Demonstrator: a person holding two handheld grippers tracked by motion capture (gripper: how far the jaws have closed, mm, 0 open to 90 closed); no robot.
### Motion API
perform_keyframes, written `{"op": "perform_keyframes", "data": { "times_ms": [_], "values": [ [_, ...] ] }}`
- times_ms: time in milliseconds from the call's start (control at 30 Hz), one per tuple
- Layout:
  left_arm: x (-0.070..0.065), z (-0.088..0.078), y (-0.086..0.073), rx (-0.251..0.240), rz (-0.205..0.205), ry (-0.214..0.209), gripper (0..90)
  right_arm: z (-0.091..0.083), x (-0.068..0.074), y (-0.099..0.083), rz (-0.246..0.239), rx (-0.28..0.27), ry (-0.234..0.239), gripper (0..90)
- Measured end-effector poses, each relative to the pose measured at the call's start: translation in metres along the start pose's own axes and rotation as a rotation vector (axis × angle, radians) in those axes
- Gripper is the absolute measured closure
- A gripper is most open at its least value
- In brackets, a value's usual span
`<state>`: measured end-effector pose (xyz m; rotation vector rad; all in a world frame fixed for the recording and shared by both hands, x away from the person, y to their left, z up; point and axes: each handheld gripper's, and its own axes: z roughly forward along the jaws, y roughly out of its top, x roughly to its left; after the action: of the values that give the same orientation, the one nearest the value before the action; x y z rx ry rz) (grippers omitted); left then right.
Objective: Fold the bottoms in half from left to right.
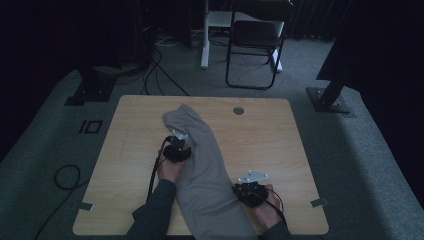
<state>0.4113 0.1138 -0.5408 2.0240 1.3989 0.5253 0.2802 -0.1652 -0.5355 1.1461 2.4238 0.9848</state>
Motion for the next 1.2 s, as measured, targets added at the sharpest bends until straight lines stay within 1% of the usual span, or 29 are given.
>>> {"op": "perform_keyframes", "data": {
  "times_ms": [67, 133, 167, 233, 300, 333, 367, 433, 533, 600, 633, 667, 700, 800, 867, 1033, 1067, 1100, 1133, 1167, 1200],
  "values": [
    [-0.003, -0.009, -0.002, -0.020, 0.012, -0.002, 62.6, 0.004, -0.005, 0.009, -0.006, -0.056, 0.020, 68.7],
    [-0.005, -0.018, -0.007, -0.042, 0.010, -0.008, 62.6, 0.013, -0.010, 0.022, -0.043, -0.112, 0.015, 62.3],
    [-0.005, -0.020, -0.009, -0.037, 0.019, -0.008, 62.6, 0.020, -0.013, 0.031, -0.057, -0.132, 0.005, 61.0],
    [-0.007, -0.022, -0.014, -0.033, 0.040, 0.012, 62.5, 0.037, -0.019, 0.049, -0.066, -0.146, -0.013, 59.8],
    [-0.005, -0.020, -0.018, -0.021, 0.036, 0.022, 62.5, 0.057, -0.025, 0.068, -0.071, -0.142, -0.025, 59.8],
    [-0.003, -0.019, -0.020, -0.013, 0.027, 0.024, 62.5, 0.067, -0.028, 0.077, -0.075, -0.135, -0.034, 59.8],
    [-0.002, -0.018, -0.021, -0.009, 0.014, 0.023, 62.5, 0.077, -0.029, 0.085, -0.079, -0.126, -0.038, 59.8],
    [0.000, -0.017, -0.024, -0.004, 0.013, 0.026, 63.0, 0.094, -0.030, 0.099, -0.092, -0.107, -0.045, 59.8],
    [0.001, -0.016, -0.026, -0.015, 0.021, 0.022, 64.1, 0.114, -0.030, 0.113, -0.094, -0.079, -0.044, 59.8],
    [0.002, -0.016, -0.026, -0.022, 0.015, 0.012, 65.9, 0.124, -0.031, 0.115, -0.080, -0.049, -0.041, 61.1],
    [0.002, -0.016, -0.027, -0.026, 0.015, 0.007, 66.7, 0.127, -0.032, 0.115, -0.070, -0.054, -0.034, 62.0],
    [0.002, -0.016, -0.027, -0.028, 0.019, 0.005, 67.0, 0.128, -0.034, 0.114, -0.047, -0.057, -0.021, 62.8],
    [0.002, -0.016, -0.027, -0.029, 0.021, 0.000, 67.5, 0.127, -0.035, 0.113, -0.032, -0.057, -0.024, 65.1],
    [0.001, -0.016, -0.028, -0.029, 0.038, -0.024, 69.8, 0.120, -0.034, 0.107, -0.032, -0.051, -0.040, 68.5],
    [-0.002, -0.016, -0.028, -0.030, 0.057, -0.043, 70.6, 0.113, -0.037, 0.100, -0.009, -0.047, -0.042, 69.9],
    [-0.020, -0.015, -0.029, -0.036, 0.112, -0.091, 70.9, 0.090, -0.038, 0.077, 0.009, -0.042, -0.066, 71.9],
    [-0.020, -0.015, -0.029, -0.036, 0.112, -0.091, 71.0, 0.090, -0.038, 0.077, 0.009, -0.042, -0.066, 71.9],
    [-0.027, -0.016, -0.030, -0.037, 0.128, -0.109, 71.0, 0.085, -0.038, 0.071, 0.011, -0.044, -0.067, 72.0],
    [-0.030, -0.016, -0.031, -0.035, 0.136, -0.116, 70.9, 0.072, -0.038, 0.057, 0.020, -0.045, -0.068, 72.0],
    [-0.033, -0.017, -0.032, -0.035, 0.149, -0.125, 70.9, 0.072, -0.038, 0.057, 0.020, -0.045, -0.068, 72.0],
    [-0.037, -0.019, -0.034, -0.035, 0.157, -0.136, 70.9, 0.067, -0.038, 0.052, 0.027, -0.045, -0.067, 71.9]
  ]
}}
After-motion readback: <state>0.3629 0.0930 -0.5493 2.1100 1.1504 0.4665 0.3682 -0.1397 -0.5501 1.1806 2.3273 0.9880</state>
